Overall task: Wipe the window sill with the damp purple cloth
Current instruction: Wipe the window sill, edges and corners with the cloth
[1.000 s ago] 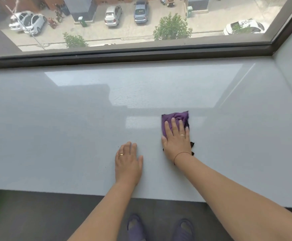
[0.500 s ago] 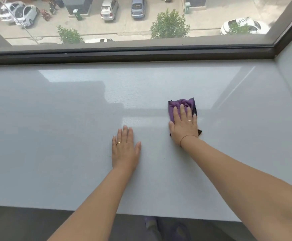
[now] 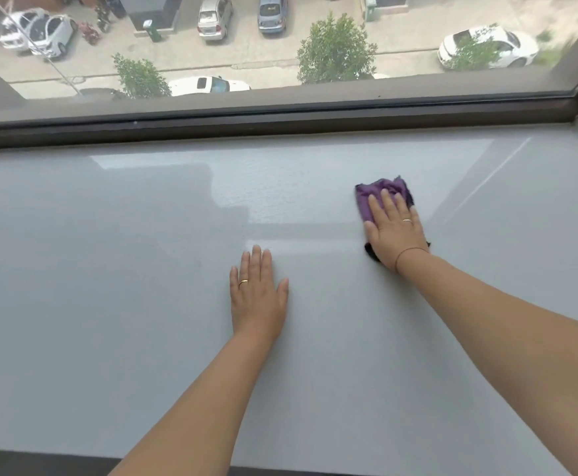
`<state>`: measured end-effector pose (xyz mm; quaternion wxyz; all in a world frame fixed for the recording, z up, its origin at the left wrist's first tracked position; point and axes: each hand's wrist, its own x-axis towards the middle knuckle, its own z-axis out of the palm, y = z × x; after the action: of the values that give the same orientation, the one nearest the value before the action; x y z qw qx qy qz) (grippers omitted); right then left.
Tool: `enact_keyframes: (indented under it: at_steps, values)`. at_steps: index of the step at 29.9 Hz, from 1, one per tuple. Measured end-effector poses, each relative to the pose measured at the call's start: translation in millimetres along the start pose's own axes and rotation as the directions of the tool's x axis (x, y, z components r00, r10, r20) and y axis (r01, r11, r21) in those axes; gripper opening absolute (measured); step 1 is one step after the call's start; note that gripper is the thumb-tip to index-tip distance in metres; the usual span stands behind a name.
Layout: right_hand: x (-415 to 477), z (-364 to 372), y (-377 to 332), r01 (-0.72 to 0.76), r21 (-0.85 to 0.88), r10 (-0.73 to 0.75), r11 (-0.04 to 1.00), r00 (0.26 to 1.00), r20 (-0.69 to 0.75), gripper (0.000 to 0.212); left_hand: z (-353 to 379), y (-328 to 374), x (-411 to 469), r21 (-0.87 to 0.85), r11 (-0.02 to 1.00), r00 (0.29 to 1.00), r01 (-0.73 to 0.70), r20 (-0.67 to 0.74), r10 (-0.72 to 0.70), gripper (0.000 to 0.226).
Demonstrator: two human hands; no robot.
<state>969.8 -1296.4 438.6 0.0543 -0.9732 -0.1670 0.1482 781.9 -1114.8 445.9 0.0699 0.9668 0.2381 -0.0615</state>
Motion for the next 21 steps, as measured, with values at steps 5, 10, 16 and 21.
enact_keyframes:
  at_steps: [5,10,16,21]
  values:
    - [-1,12,-57,-0.095,0.028,0.096,0.995,0.995,-0.037,0.059,-3,3,21,-0.016,1.0,1.0,-0.016,-0.005,0.016,0.064]
    - [-13,25,-110,0.389,0.0,-0.387,0.921,0.918,0.086,0.055,-4,9,37,0.005,0.999,0.999,-0.041,0.003,0.041,0.062]
    - [38,-8,-32,0.103,-0.024,-0.102,0.994,0.994,0.026,0.056,-4,5,55,0.02,0.994,0.993,-0.109,0.043,0.109,0.064]
    - [52,-10,-41,-0.16,0.025,0.16,0.987,0.987,-0.004,0.058,2,0,66,-0.002,0.991,0.988,-0.136,0.071,0.136,0.065]
